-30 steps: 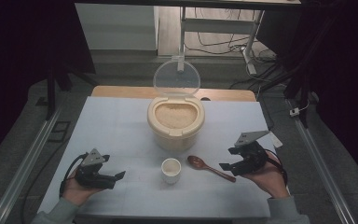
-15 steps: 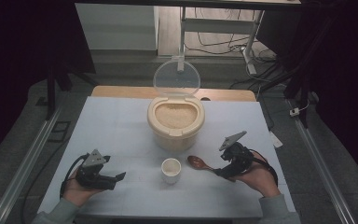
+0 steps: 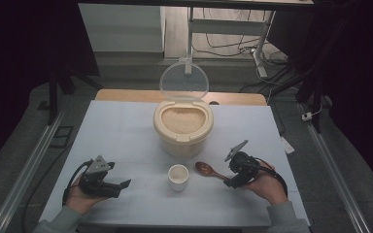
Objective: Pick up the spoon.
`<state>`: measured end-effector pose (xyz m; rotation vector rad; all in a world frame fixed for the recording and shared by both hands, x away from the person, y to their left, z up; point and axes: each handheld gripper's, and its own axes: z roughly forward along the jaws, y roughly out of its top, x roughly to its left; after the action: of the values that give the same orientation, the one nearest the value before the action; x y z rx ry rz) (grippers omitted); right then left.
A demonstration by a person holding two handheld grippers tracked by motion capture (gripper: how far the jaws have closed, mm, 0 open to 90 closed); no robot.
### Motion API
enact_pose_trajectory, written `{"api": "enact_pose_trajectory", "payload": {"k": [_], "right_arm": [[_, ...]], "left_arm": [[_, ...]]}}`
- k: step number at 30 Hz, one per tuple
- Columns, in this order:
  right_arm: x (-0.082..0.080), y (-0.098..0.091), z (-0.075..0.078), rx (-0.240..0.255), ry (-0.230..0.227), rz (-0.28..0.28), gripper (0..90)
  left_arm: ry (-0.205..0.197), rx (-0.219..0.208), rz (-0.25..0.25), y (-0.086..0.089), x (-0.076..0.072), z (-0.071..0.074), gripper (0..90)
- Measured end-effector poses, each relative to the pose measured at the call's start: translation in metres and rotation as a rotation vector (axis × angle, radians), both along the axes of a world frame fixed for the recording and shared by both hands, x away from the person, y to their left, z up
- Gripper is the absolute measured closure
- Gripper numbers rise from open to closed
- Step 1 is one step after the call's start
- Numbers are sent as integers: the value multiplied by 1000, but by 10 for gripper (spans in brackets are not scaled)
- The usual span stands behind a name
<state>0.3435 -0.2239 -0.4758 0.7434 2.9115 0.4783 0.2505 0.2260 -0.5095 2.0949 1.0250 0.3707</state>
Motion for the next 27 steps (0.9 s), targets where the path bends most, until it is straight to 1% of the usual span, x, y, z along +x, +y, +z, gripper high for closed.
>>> {"api": "enact_pose_trajectory", "payload": {"k": [5,6,9,11,16,18,19,20,22,23,24,25,27], "right_arm": [[1,2,-6,-14,7,6,429],[1,2,-8,-22,5,9,450],[2,3,-9,-21,3,11,488],[2,3,-9,-20,2,12,498],[2,4,-9,-27,-12,23,569],[2,5,-9,-32,-8,28,587],[2,5,-10,-38,-8,37,594],[2,6,-11,-36,1,34,600],[2,7,-14,-50,6,43,612],[3,8,-15,-65,6,52,614],[3,8,-17,-74,4,51,617],[3,9,-18,-79,13,41,618],[3,9,-18,-77,13,43,620]], "left_arm": [[0,2,-1,0,-1,0,108],[1,2,-3,0,0,0,108],[4,3,-6,0,0,-1,108],[5,3,-6,0,0,-2,108],[3,7,-10,0,-1,-2,108],[3,9,-12,0,-1,-2,108],[3,10,-12,0,-1,-2,108],[4,11,-13,0,-1,-2,107],[5,12,-14,-1,0,-3,108],[6,13,-14,-1,0,-3,108],[6,13,-14,-1,-1,-3,108],[5,14,-15,0,-1,-3,108],[6,16,-16,0,-1,-4,108]]}}
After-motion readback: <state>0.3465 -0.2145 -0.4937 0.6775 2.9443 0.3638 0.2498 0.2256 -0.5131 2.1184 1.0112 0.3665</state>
